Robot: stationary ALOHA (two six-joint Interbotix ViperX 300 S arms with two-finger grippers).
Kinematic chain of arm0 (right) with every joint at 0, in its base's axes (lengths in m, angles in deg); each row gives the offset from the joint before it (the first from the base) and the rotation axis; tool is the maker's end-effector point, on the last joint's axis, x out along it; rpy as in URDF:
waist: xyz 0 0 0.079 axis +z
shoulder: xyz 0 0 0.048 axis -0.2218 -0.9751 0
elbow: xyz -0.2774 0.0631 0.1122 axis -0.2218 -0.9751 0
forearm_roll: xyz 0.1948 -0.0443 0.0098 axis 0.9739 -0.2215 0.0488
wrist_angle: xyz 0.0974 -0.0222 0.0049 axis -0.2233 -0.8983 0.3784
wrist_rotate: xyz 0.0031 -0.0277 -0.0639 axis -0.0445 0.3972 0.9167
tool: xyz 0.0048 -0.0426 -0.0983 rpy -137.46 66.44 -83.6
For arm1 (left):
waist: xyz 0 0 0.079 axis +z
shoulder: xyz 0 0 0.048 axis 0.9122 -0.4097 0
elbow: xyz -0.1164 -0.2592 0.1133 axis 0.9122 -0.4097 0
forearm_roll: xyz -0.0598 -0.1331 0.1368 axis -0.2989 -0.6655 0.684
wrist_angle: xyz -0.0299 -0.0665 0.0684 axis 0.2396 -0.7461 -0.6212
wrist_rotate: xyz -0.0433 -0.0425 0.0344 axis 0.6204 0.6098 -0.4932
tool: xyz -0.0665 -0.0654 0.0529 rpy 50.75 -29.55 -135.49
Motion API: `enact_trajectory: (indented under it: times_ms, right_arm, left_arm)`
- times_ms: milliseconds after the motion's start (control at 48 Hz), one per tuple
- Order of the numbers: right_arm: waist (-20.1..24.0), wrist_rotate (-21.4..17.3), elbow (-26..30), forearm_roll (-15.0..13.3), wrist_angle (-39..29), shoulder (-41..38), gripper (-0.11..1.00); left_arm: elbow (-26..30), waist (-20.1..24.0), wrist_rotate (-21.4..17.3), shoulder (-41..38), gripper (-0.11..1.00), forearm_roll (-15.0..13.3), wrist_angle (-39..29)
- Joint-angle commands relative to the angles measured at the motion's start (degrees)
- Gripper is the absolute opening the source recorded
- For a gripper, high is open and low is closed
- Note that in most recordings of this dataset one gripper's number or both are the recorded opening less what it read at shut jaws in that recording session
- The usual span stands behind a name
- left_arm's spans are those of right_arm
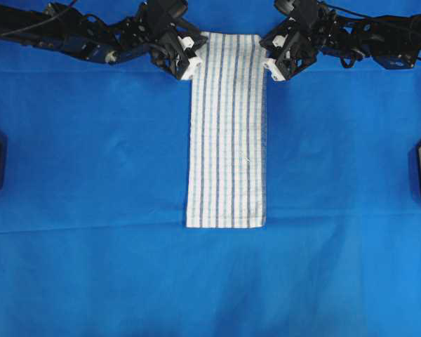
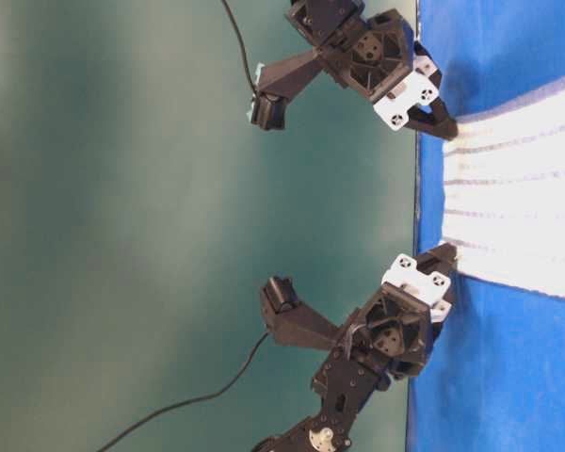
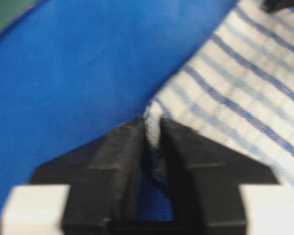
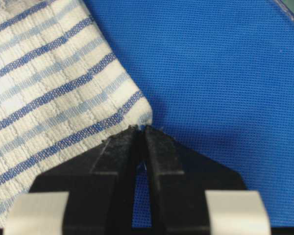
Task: Fold the blue towel.
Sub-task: 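Lift the far end and fold it toward the near end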
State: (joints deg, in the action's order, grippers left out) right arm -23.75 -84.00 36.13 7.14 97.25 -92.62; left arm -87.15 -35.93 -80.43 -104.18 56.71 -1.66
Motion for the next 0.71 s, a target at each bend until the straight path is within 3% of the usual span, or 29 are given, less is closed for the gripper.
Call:
enact_trajectory:
  times_ms: [0, 312, 687]
  right_arm:
    - [0.3, 0.1, 0.7, -0.1, 0.4, 0.7, 0.06]
    - [0.8, -0.3, 0.7, 0.0, 0.4, 0.8, 0.06]
    - [0.9, -0.9, 0.4, 0.3, -0.4, 5.4, 0.06]
  left_arm:
    - [0.4, -0.8, -0.5, 0.4, 0.09, 0.1, -0.3]
    - [0.3, -0.8, -0.7, 0.8, 0.05, 0.1, -0.4]
    - [-0.1, -0.5, -1.7, 7.0, 0.05, 0.1, -1.8]
